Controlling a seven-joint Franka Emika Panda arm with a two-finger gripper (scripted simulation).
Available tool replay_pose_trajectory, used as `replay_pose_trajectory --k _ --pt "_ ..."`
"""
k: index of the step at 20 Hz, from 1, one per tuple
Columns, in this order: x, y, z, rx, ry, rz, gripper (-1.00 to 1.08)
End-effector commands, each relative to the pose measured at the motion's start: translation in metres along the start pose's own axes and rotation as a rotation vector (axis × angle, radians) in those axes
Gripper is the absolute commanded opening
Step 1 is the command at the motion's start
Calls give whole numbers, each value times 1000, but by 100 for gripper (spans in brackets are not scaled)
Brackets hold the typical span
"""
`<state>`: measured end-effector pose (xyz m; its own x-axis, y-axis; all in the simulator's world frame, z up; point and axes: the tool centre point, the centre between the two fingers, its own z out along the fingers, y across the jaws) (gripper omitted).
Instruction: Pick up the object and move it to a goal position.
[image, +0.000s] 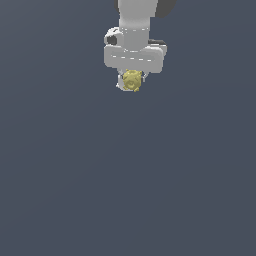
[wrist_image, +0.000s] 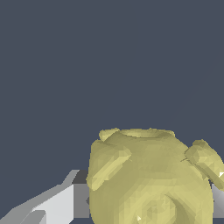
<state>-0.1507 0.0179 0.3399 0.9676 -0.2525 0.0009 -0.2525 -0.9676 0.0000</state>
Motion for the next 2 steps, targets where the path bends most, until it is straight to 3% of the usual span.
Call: replay_pose_trajectory --k 1,2 --pt "1 0 1 0 -1 0 -100" --pt "1 0 2 0 -1 0 -100"
